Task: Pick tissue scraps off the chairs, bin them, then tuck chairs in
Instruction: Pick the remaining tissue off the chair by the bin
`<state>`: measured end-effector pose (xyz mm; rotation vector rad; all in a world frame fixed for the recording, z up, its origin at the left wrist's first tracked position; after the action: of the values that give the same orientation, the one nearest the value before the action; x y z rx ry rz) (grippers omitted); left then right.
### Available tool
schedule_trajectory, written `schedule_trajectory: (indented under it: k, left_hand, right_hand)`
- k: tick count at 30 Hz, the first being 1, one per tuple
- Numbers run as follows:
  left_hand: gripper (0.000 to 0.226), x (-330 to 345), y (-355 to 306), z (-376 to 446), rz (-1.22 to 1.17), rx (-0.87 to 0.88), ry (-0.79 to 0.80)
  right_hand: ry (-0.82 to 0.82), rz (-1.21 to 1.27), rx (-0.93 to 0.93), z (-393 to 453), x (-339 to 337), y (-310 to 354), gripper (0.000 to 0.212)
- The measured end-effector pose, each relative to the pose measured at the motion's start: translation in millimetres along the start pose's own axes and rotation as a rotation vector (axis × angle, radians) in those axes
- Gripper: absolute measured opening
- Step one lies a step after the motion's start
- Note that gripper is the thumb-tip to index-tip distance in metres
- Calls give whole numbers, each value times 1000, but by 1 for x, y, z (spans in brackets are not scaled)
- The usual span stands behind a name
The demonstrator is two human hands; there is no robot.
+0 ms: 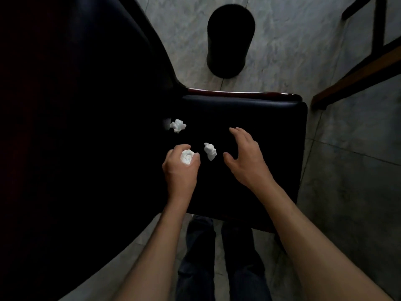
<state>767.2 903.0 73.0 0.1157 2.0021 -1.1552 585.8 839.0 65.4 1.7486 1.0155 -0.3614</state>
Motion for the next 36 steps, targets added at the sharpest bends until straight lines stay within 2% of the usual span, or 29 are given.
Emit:
schedule_trajectory:
  k: [9, 15, 19, 22, 25, 29, 33, 36]
  left_hand:
    - [14, 55, 70, 10, -493, -404, 21]
    - [15, 72, 91, 5, -875, -623, -12]
    - [19, 77, 91, 3, -971, -685, 25]
    - [18, 80, 88, 4, -1015, -696, 68]
    - [14, 83, 86, 5, -1087, -726, 104]
    - [17, 86, 84, 5, -1188, -757, 120]
    - [20, 89, 79, 3, -1229, -745, 156]
    - [16, 92, 73, 1, -1204, -725, 159]
  right_hand:
    - [103, 19, -125, 26, 74, -34, 68]
    - [129, -110, -212, 37, 100, -36, 66]
    - [73, -163, -279, 43, 103, -35, 49]
    - [90, -187, -325, 46, 105, -40, 46]
    - [89, -16, -202, 50, 103, -47, 30]
    - [5, 293, -20, 44, 88, -49, 25]
    - [32, 651, 11, 25, 77, -29, 26]
    - [67, 734, -13, 15, 79, -14, 29]
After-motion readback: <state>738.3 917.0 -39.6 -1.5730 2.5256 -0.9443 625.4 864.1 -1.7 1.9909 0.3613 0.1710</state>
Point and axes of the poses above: each hand's wrist, its own z-axis towards the middle knuckle, its own x-axis out of the palm, y = z × x, the point moved 6 cm from there along z, towards the middle knuckle, and after that the axes turned 2 degrees about z, right-handed, at the moved point
